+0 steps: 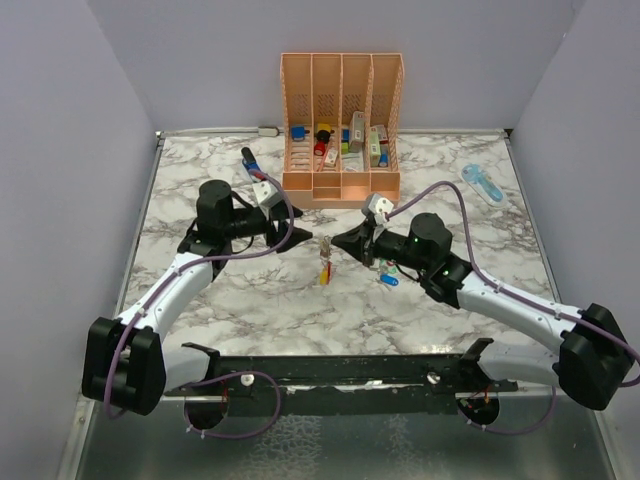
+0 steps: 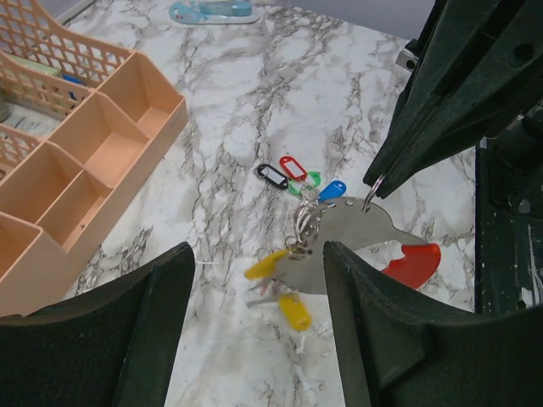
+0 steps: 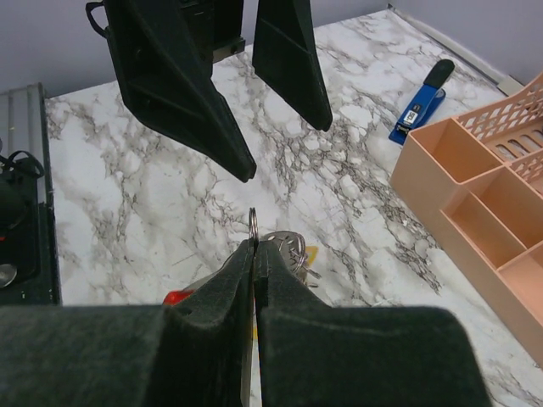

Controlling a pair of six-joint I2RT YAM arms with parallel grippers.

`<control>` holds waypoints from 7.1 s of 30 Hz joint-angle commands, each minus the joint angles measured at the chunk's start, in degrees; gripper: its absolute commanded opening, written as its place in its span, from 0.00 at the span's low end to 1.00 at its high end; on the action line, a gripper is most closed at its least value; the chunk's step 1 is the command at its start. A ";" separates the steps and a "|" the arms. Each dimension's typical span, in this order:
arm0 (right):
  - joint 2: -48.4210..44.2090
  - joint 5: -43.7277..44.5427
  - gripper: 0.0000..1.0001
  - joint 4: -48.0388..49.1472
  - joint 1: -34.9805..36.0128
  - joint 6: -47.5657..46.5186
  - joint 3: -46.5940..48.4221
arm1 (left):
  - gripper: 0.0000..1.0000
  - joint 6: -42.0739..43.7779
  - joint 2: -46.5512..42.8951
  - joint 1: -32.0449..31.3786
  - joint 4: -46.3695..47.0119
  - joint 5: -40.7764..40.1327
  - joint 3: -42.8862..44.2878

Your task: Put the keys on the keyring

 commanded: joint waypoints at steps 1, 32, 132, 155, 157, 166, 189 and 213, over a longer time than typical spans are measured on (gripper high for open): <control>-2.08 -2.46 0.01 1.27 -0.20 1.42 -0.08 | 0.65 -0.14 -0.96 -1.06 4.49 3.36 0.76; -2.19 -1.42 0.01 -0.48 1.76 2.01 -0.13 | 0.57 -1.44 -0.28 -8.65 10.37 12.24 0.20; -17.55 6.64 0.54 -4.13 2.08 6.30 -6.84 | 0.00 -12.58 -4.86 -15.34 72.32 -16.16 -28.87; -9.09 -3.76 0.42 8.20 2.13 4.20 -3.30 | 0.00 -24.35 -2.11 -16.25 74.76 -16.87 -28.93; -8.05 -5.21 0.42 7.98 2.13 4.30 -2.18 | 0.00 -25.31 -1.87 -16.39 74.61 -16.10 -28.61; -6.11 -8.35 0.38 7.57 2.12 4.21 -0.27 | 0.00 -28.43 -0.95 -16.38 75.01 -14.49 -28.13; -6.43 -9.16 0.08 6.60 2.13 4.78 -0.86 | 0.00 -32.20 -1.39 -16.37 75.91 -7.76 -25.64; -11.70 2.98 0.01 -10.00 2.13 10.13 2.40 | 0.44 -6.31 -6.69 -13.24 43.44 -6.81 -20.66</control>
